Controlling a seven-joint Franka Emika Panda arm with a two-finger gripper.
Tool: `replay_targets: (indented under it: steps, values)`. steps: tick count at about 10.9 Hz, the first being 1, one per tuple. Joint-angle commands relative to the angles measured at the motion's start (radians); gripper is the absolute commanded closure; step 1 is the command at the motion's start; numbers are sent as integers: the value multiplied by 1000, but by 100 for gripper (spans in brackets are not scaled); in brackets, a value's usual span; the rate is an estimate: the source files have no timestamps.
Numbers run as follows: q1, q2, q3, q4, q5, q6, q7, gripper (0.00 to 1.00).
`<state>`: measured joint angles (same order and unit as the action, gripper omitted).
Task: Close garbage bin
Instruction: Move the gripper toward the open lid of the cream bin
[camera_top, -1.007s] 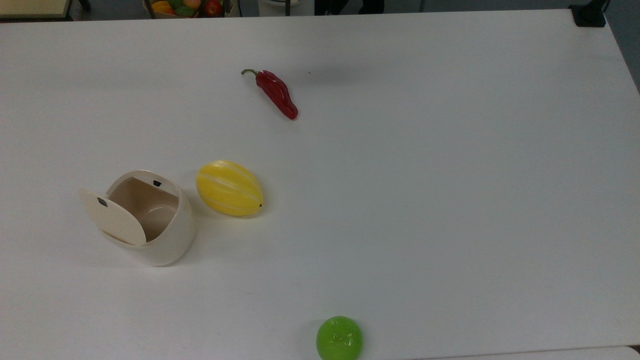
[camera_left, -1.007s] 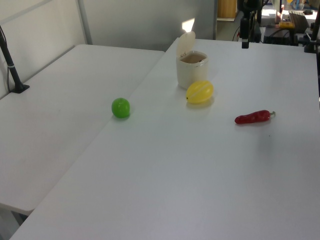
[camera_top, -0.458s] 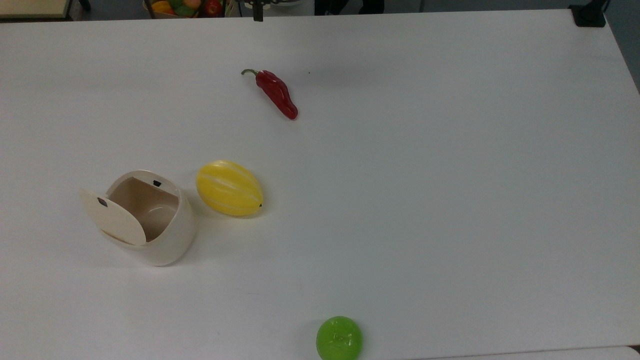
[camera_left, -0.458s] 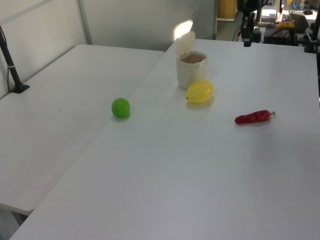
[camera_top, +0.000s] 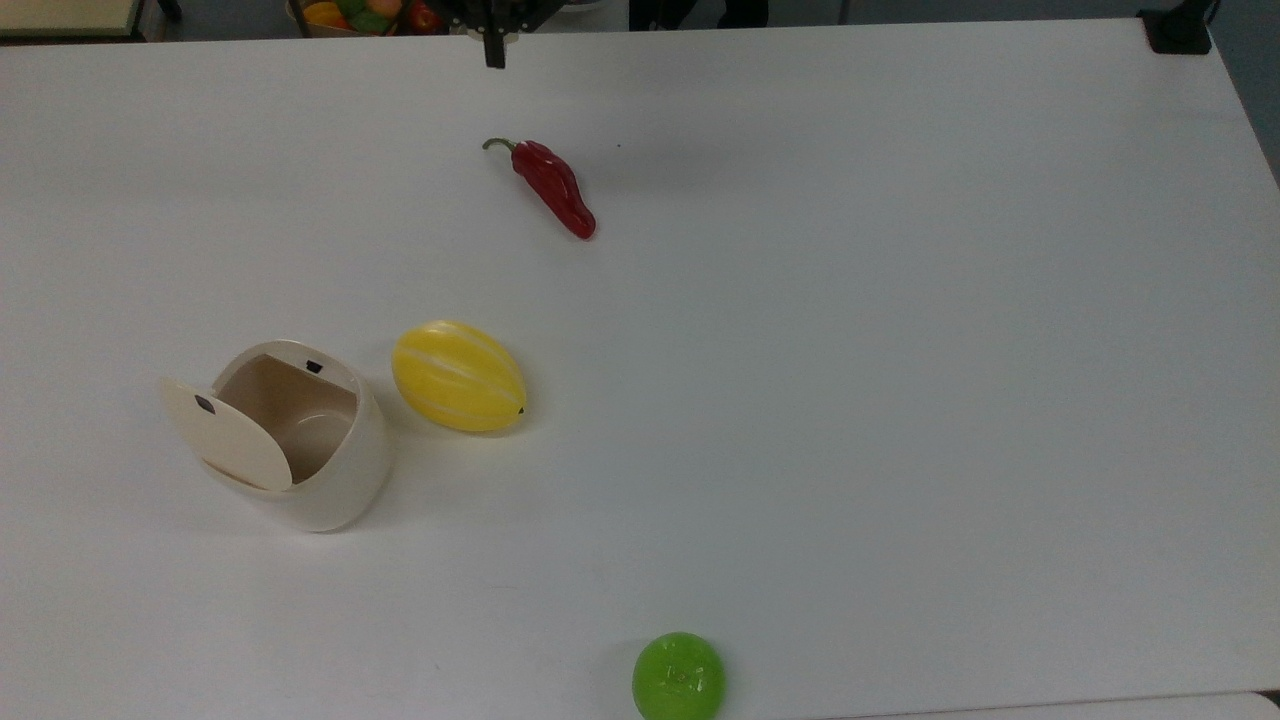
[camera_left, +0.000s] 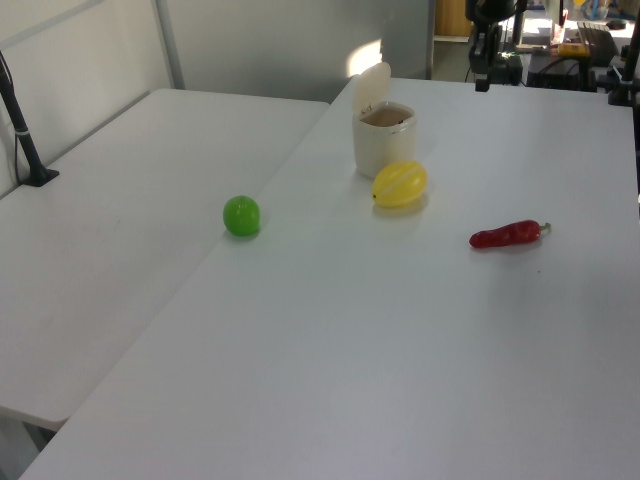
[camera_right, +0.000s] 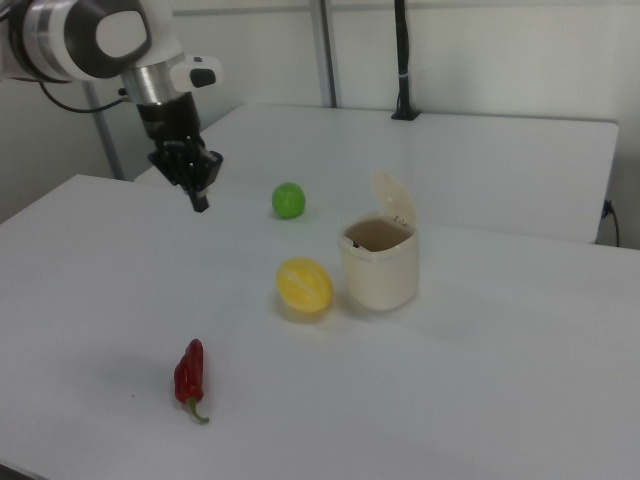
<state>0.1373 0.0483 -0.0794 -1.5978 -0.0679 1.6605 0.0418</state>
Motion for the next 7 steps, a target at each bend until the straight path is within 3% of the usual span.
replay_targets:
  steps: [1, 7]
  values:
    - [-71, 77, -3, 70, -13, 135, 99, 100]
    - [-199, 226, -5, 173, -16, 532, 260, 100]
